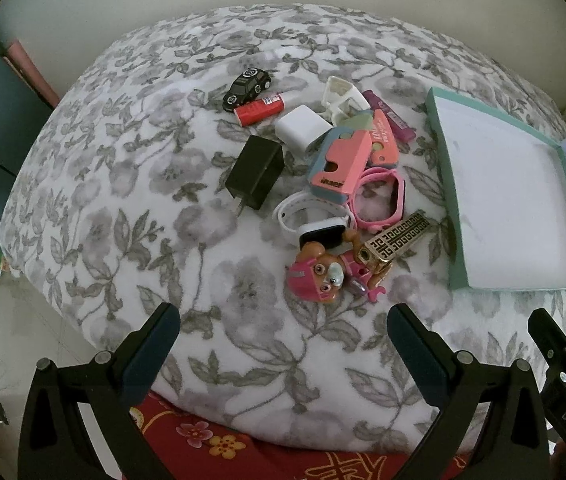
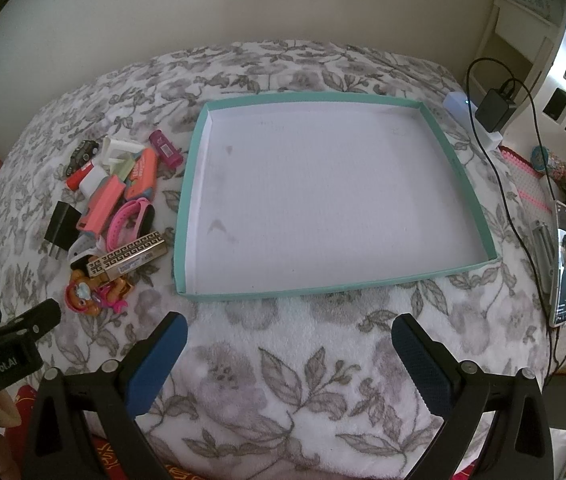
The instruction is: Organize rigid objects
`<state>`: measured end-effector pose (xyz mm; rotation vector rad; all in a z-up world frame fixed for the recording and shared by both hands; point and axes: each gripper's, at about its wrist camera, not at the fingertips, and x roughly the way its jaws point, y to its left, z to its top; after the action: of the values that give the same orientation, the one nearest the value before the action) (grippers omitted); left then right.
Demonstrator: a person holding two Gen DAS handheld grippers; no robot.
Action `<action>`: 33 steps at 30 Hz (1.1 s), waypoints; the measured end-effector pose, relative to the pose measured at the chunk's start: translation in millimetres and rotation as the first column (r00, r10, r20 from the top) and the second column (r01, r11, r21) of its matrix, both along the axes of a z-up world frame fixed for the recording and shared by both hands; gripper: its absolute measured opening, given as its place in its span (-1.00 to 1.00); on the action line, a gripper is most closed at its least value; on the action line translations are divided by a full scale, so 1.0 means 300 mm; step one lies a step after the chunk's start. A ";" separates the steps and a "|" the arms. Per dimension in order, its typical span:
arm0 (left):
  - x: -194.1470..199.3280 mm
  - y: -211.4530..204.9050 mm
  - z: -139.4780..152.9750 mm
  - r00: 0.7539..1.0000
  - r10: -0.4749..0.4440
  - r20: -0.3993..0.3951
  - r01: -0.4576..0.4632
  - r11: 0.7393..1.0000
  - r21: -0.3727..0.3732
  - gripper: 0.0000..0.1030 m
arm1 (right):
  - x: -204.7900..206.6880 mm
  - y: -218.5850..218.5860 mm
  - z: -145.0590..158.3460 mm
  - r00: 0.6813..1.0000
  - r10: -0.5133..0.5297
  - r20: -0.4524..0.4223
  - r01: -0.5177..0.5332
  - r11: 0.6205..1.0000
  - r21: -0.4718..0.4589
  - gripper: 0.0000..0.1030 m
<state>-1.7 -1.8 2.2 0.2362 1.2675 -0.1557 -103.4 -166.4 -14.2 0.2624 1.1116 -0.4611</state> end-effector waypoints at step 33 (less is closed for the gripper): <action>-0.001 0.004 -0.001 1.000 0.014 0.003 -0.014 1.000 -0.009 1.00 | 0.001 0.004 -0.001 1.000 0.000 0.000 0.000 1.000 -0.001 1.00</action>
<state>-2.0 -0.7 1.9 0.2201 1.2654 -0.1489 -103.2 -165.3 -14.5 0.2613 1.1112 -0.4620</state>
